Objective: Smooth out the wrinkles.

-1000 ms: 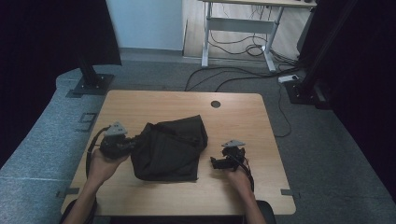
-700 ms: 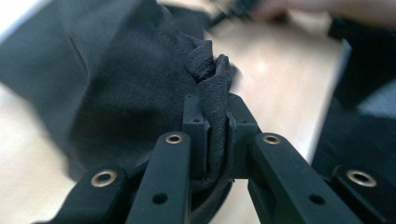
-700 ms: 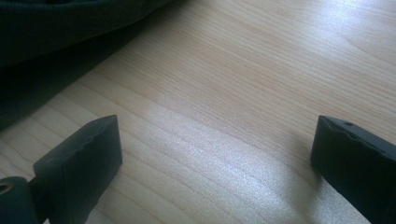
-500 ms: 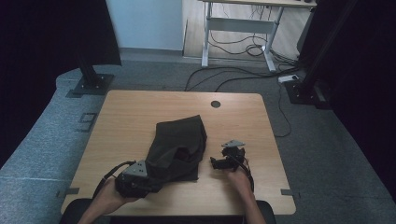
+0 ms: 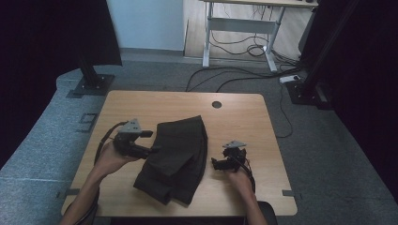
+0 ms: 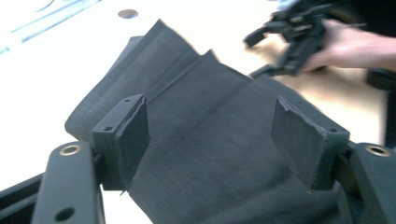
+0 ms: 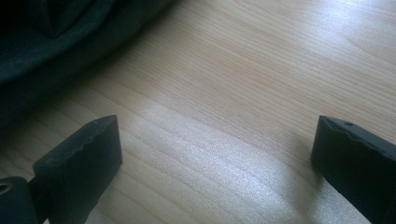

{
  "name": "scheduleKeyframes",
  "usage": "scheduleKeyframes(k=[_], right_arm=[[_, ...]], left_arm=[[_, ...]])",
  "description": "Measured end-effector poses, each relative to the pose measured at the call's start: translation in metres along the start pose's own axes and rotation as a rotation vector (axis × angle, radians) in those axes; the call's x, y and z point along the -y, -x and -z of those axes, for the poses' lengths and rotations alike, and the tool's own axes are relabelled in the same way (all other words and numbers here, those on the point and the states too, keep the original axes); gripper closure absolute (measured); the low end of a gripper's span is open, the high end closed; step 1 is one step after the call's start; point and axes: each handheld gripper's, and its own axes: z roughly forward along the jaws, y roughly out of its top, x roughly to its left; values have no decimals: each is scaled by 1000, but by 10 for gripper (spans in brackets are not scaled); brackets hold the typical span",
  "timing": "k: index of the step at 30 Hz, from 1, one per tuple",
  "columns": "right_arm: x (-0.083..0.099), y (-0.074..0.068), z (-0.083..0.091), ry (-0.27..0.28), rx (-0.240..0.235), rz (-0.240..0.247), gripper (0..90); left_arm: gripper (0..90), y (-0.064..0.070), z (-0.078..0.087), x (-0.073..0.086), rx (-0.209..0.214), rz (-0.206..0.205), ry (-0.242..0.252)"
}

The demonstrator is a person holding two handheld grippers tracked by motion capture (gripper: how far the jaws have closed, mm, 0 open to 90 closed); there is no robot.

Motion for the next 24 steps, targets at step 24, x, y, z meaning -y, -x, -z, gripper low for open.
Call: scheduleKeyframes(k=[24], right_arm=[[0,-1,0,-6,-3,-4,18]], left_arm=[[139,7,-93,50,19,-33,-169]])
